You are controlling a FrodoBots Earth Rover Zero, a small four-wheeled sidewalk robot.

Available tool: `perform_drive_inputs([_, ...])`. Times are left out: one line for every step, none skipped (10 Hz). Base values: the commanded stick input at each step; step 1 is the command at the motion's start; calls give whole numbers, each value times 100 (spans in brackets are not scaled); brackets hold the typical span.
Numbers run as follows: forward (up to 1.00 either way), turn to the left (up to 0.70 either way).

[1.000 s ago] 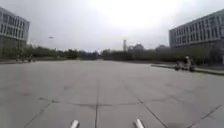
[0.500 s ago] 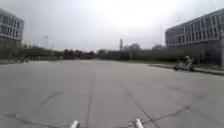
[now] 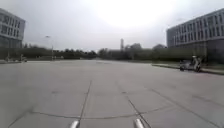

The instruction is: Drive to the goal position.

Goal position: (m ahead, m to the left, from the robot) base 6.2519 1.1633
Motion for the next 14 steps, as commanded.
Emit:
perform_drive_inputs([100, 0])
perform_drive_inputs([100, 0])
perform_drive_inputs([100, -3])
perform_drive_inputs([100, -16])
perform_drive_inputs([100, -37])
perform_drive_inputs([100, -25])
perform_drive_inputs([100, -7])
perform_drive_inputs([0, 0])
perform_drive_inputs([0, 0])
perform_drive_inputs([0, 0])
perform_drive_inputs([0, 0])
perform_drive_inputs([0, 0])
perform_drive_inputs([0, 0])
perform_drive_inputs([0, 0])
